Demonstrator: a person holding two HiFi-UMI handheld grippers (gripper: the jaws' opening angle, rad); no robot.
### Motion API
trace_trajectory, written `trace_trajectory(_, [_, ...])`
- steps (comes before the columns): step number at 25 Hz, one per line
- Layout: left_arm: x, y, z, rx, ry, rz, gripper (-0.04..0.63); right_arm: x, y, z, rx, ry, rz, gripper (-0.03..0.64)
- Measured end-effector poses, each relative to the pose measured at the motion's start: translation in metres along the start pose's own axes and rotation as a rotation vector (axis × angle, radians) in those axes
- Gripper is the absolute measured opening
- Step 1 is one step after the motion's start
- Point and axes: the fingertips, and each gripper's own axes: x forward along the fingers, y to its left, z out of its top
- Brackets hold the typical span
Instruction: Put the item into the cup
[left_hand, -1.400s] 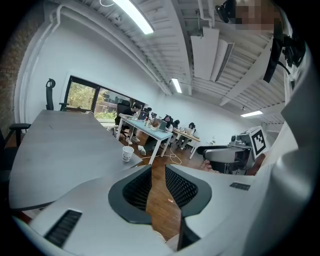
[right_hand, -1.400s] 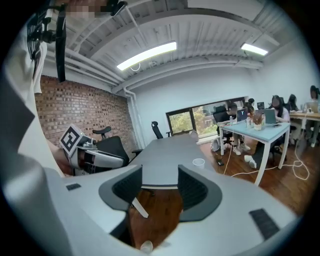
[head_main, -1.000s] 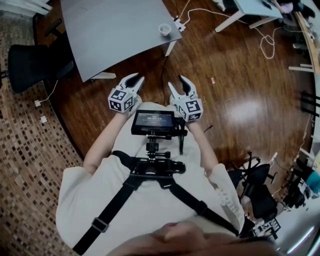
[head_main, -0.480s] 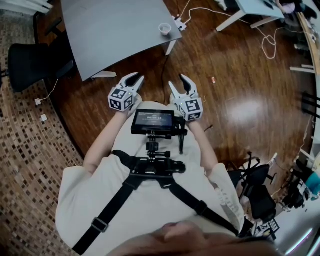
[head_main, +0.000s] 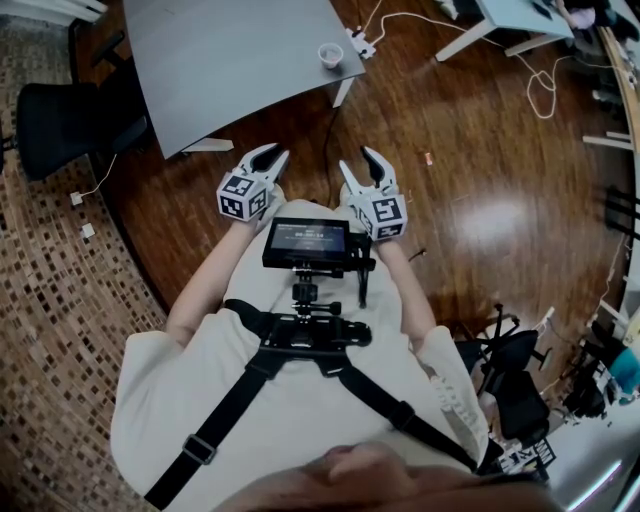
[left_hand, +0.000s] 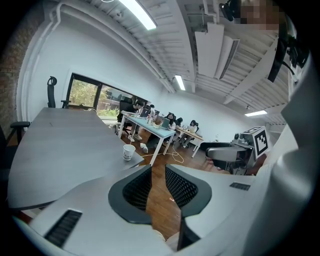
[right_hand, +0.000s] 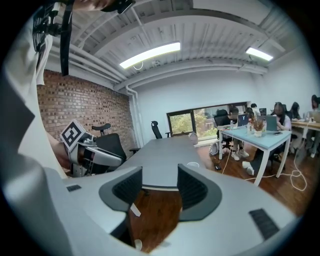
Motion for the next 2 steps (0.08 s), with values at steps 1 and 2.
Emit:
trace_trajectory(1, [0.0042,0.0002,-0.0016,-0.001,0.001,0.002,0.087,0.001,-0.0038,-0.0029,0.001,0.003,0.0,0.235])
trace_trajectory(2, [0.0086,0.0004,-0.0032,-0.003,0.003,0.003,0.087,0.0021,-0.0079,-0.0062,0.002,0.007,0.001,0.235])
